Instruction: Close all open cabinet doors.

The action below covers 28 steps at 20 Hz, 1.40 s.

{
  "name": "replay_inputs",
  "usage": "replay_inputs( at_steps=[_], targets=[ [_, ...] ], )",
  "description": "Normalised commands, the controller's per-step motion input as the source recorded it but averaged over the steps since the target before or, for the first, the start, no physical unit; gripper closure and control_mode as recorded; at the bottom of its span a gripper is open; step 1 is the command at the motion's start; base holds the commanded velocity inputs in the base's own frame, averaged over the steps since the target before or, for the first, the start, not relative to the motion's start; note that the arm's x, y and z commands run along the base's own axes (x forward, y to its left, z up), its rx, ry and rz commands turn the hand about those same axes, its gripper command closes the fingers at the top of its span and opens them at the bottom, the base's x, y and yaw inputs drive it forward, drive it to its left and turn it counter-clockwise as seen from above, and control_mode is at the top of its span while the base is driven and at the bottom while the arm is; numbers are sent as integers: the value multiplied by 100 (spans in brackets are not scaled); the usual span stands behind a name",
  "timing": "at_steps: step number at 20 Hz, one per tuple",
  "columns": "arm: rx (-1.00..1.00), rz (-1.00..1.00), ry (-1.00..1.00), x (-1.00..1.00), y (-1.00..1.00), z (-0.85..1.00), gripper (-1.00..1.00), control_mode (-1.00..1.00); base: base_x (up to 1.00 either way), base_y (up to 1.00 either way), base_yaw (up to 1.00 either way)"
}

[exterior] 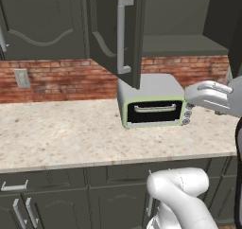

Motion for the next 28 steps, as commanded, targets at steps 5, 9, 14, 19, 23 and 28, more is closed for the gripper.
replay_inputs(
  at_steps=[5, 9, 14, 19, 23, 28],
  targets=[
    [9, -25, 2, -19, 52, 0, -100, -100, 0, 0, 0],
    [21, -30, 0, -13, 49, 3, -100, -100, 0, 0, 0],
    [23, -32, 0, -2, 50, 3, -100, -100, 0, 0, 0],
    [22, -29, -5, 12, 44, 7, -100, -100, 0, 0, 0],
    [24, -31, -2, 20, 42, 7, -100, -100, 0, 0, 0],
    [31, -18, -2, 45, 27, 4, -100, -100, 0, 0, 0]
  ],
)
